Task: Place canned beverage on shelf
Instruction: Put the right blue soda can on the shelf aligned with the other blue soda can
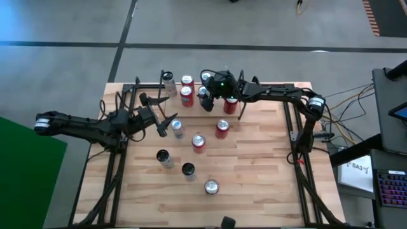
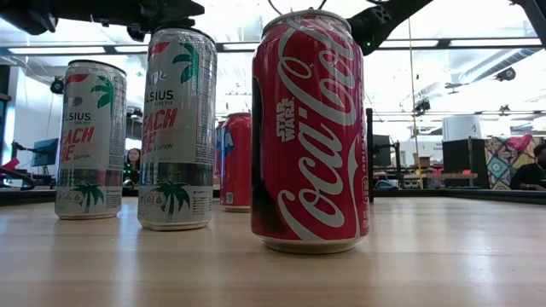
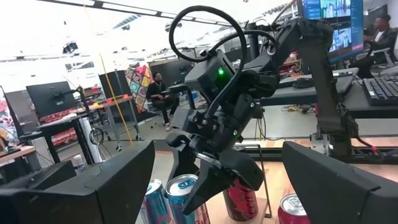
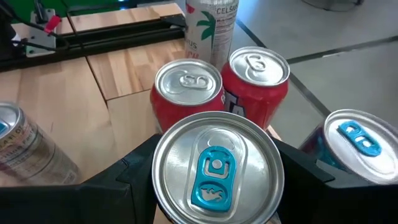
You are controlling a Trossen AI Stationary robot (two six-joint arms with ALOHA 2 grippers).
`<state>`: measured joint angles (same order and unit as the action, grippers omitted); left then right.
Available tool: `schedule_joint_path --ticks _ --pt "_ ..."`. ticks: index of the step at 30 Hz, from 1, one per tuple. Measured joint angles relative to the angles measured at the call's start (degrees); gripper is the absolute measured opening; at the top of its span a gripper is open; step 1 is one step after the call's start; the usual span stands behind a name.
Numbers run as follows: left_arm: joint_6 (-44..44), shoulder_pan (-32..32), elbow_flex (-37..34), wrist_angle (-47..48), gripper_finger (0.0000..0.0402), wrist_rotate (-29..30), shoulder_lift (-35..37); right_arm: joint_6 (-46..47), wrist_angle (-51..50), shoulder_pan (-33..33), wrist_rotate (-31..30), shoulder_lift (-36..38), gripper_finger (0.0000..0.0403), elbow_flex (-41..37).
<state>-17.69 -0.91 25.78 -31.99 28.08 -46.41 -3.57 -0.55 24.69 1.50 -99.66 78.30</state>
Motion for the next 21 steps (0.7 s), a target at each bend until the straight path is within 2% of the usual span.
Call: schedule_joint_path --ticks 21 --pt "0.0 0.0 -0.1 0.4 0.0338 0.1 -0.1 0.2 3.0 0.0 -2.0 0.0 0.0229 -3.3"
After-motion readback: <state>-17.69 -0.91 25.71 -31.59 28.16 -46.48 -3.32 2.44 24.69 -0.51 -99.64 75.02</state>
